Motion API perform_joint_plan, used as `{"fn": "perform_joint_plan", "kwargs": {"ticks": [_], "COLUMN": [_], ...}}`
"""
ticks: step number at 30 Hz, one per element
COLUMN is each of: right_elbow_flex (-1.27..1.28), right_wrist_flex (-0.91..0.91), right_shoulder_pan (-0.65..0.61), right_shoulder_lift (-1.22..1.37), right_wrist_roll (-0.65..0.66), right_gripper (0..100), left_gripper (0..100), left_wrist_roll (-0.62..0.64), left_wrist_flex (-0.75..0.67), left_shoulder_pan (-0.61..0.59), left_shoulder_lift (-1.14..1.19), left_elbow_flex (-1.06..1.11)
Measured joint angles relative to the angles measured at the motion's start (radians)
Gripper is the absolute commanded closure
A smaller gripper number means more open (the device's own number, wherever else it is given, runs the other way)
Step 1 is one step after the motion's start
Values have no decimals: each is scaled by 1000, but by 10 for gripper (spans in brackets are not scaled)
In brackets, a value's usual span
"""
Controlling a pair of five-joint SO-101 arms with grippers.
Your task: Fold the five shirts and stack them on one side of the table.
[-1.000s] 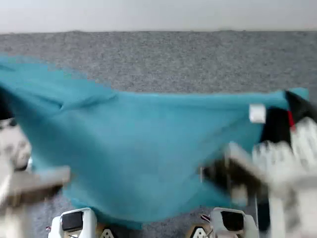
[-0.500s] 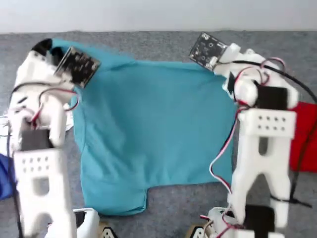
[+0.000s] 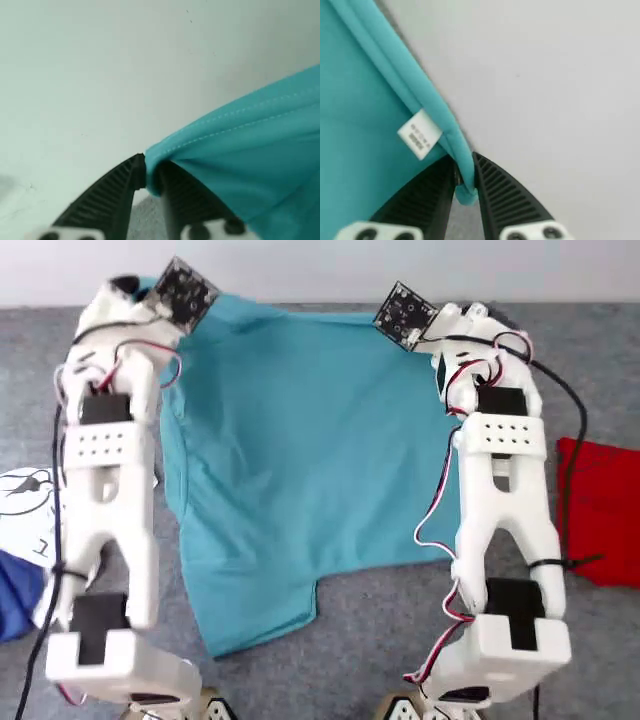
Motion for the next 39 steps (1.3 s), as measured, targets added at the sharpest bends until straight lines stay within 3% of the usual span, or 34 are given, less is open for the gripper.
{"fn": "perform_joint_plan", "kwargs": {"ticks": [4,9,24,30,39], "right_elbow_flex": [0,0,0,0,0], "right_wrist_flex": [-60,-52,531,701,898], "right_shoulder_pan": [-3,-9,0,23,38], "right_shoulder_lift": [21,21,8,6,6], "right_wrist_roll": [48,57,58,58,57], "right_gripper": [989,989,989,989,986], "left_gripper": [987,987,987,987,987], "left_wrist_roll": [-2,-2,-2,71,97], "left_wrist_flex": [58,265,1267,1315,1320], "left_shoulder_pan": [21,48,78,114,264], "left_shoulder_lift": [87,95,95,48,-201], "left_elbow_flex": [-143,-232,-445,-336,216]}}
